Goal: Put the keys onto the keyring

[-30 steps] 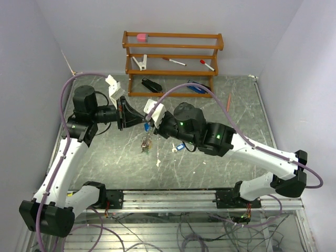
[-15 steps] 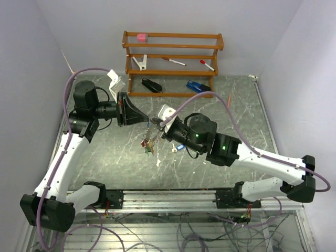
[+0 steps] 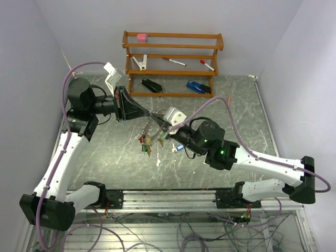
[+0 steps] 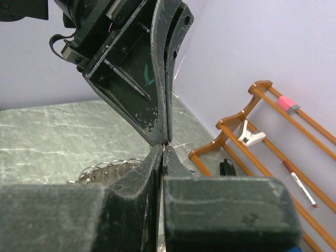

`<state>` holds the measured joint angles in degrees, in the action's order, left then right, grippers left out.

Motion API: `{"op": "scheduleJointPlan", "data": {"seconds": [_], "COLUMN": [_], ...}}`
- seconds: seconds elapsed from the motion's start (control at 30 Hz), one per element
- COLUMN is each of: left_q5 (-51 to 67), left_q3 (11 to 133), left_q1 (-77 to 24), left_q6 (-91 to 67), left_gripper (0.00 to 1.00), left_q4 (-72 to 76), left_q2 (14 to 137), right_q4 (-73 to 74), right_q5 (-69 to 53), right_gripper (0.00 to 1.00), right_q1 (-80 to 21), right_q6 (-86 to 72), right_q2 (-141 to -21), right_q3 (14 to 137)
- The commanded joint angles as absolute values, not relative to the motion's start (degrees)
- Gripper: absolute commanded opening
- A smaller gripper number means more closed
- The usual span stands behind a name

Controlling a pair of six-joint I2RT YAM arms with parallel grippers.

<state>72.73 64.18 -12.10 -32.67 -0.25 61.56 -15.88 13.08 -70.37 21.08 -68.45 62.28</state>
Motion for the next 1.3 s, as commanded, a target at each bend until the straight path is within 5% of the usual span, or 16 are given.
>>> {"op": "scheduleJointPlan", "data": {"seconds": [0.0, 0.43, 0.73, 1.1, 1.27], "left_q5": [73.98, 76.86, 73.20, 71.70, 70.73], "left_q3": [65.13, 62.10, 69.66, 75.14, 75.32], "left_q1": [-12.74, -12.74, -12.74, -12.74, -12.67], "left_q6": [-35.88, -46.83, -22.34, -5.39, -7.31], "left_gripper": [0.07, 0.13, 0.64, 0.67, 0.66], "left_q4": [1.60, 9.12, -15.24, -27.45, -21.44], "left_q2": [62.15, 64.15, 64.17, 62.32, 60.62], "right_q4": [-26.91, -29.19, -20.16, -9.58, -12.24], "right_q5": [9.50, 7.32, 8.52, 13.41, 13.80], "right_gripper": [0.00, 0.00, 0.00, 0.00, 0.00], "right_q1": [-70.97, -71.02, -71.03, -71.03, -71.07], "right_q6": [22.17, 23.25, 21.20, 14.52, 12.91], "right_q2": [-67.21, -66.03, -66.51, -66.47, -65.35], "right_q3": [61.61, 60.83, 65.77, 71.71, 70.11]}}
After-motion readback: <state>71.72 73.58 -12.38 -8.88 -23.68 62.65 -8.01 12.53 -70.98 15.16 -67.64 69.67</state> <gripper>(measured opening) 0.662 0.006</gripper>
